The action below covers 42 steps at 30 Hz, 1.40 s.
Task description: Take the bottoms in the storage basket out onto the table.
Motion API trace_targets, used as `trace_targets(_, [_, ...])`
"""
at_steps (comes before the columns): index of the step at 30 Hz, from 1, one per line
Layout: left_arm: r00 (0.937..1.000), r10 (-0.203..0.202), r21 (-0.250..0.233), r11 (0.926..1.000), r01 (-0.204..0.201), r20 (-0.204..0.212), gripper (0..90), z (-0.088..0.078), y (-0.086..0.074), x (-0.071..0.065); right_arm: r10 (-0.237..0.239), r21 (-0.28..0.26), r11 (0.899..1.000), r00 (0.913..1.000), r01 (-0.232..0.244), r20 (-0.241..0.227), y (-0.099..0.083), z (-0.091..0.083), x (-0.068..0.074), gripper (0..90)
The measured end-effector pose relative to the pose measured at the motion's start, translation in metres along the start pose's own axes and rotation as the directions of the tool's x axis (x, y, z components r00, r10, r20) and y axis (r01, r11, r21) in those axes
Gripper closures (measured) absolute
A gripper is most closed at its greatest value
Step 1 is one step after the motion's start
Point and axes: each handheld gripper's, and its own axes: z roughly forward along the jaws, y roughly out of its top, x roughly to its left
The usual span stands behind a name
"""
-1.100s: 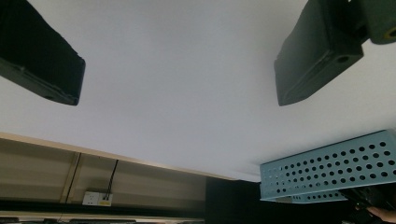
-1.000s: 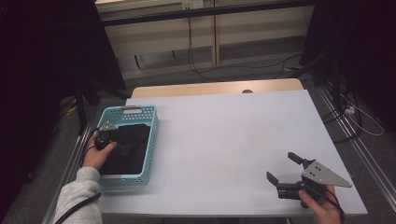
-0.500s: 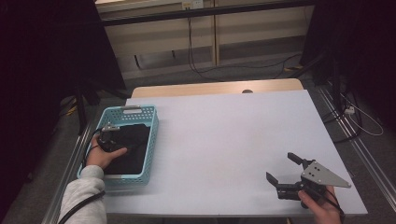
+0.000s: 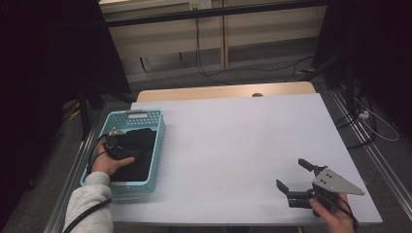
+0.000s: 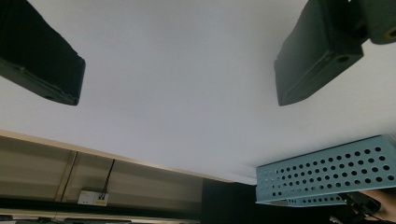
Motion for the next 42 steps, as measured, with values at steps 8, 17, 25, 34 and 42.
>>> trace_targets(8, [0.9999, -0.014, 0.039, 0.9992, 0.014, -0.003, 1.5, 0.0, 0.005, -0.01, -0.003, 0.001, 1.0, 1.0, 0.003, -0.003, 0.0, 0.0, 0.0, 1.3])
trace_targets(17, [0.9996, -0.029, 0.054, 0.9981, 0.029, 0.007, 10.3, 0.0, 0.008, -0.017, -0.002, 0.001, 1.0, 0.9999, 0.002, -0.01, 0.001, 0.001, 0.001, 1.3])
trace_targets(25, [0.9993, -0.036, 0.073, 0.9967, 0.035, 0.012, 15.2, -0.001, 0.011, -0.019, -0.002, 0.003, 1.0, 0.9999, 0.002, -0.013, 0.001, 0.002, 0.001, 1.3])
trace_targets(34, [0.9988, -0.032, 0.084, 0.9961, 0.029, 0.038, 23.5, 0.0, 0.016, -0.026, -0.004, 0.003, 1.0, 0.9999, 0.004, -0.015, 0.001, 0.003, 0.001, 1.3])
trace_targets(42, [0.9899, -0.084, 0.068, 0.9947, 0.077, 0.114, 47.5, -0.002, 0.018, -0.026, -0.004, 0.005, 1.0, 0.9999, 0.004, -0.013, 0.001, 0.003, 0.001, 1.4])
